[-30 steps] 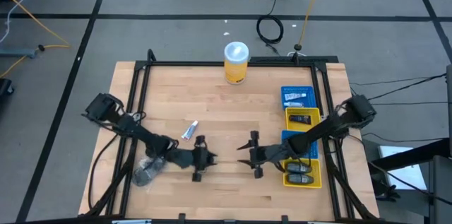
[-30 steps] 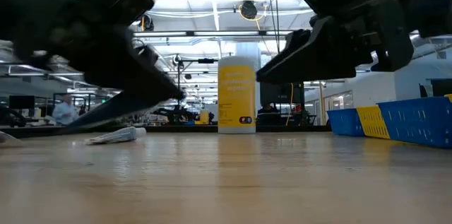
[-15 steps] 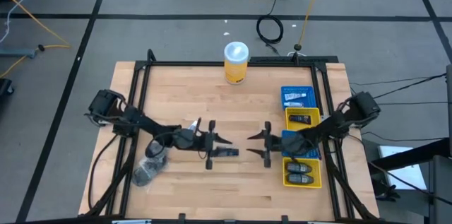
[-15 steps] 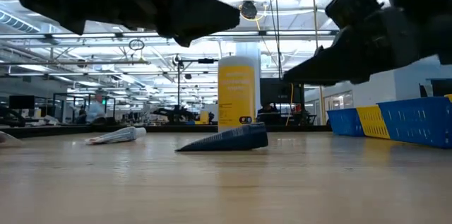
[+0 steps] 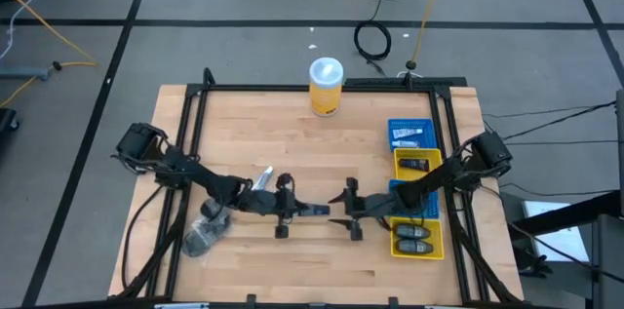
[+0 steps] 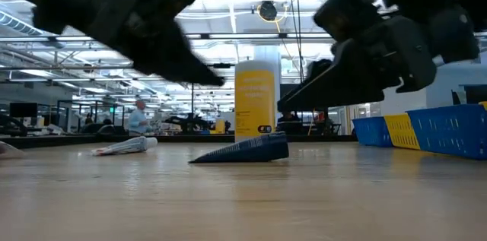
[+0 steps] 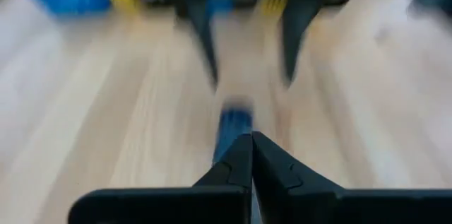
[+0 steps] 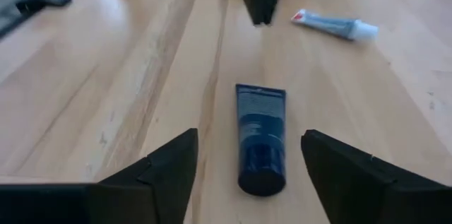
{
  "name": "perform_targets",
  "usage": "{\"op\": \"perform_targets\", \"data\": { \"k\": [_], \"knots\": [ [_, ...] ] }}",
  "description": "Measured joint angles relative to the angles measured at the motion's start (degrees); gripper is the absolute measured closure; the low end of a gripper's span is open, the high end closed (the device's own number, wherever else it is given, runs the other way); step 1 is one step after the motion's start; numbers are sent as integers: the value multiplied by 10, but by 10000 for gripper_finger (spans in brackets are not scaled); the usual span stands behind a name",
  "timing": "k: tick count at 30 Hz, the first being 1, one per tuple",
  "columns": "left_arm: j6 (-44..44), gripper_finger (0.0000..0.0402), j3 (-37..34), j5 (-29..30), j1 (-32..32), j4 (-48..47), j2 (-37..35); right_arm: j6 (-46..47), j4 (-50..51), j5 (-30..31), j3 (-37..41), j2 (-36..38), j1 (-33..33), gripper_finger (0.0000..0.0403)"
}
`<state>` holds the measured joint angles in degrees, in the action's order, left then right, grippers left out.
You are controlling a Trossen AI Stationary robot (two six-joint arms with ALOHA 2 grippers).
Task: Pick & Place Travel size toiletries
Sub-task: Put the blue shave cream into the top yellow bin
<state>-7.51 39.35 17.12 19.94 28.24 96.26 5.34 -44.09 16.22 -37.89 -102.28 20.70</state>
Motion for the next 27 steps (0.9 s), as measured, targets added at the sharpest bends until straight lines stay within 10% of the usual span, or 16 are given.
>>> {"op": "perform_targets", "data": {
  "k": [7, 13, 27],
  "knots": [
    [-83, 387, 0, 25, 29, -137, 3, 0, 175, -26, -77, 0, -17, 117],
    [-92, 397, -2, 64, 10, -131, 33, -7, 225, -201, -81, -1, -24, 126],
    [-97, 393, 0, -54, -45, -34, 104, 40, 212, -295, -81, -1, -34, 193]
  ]
}}
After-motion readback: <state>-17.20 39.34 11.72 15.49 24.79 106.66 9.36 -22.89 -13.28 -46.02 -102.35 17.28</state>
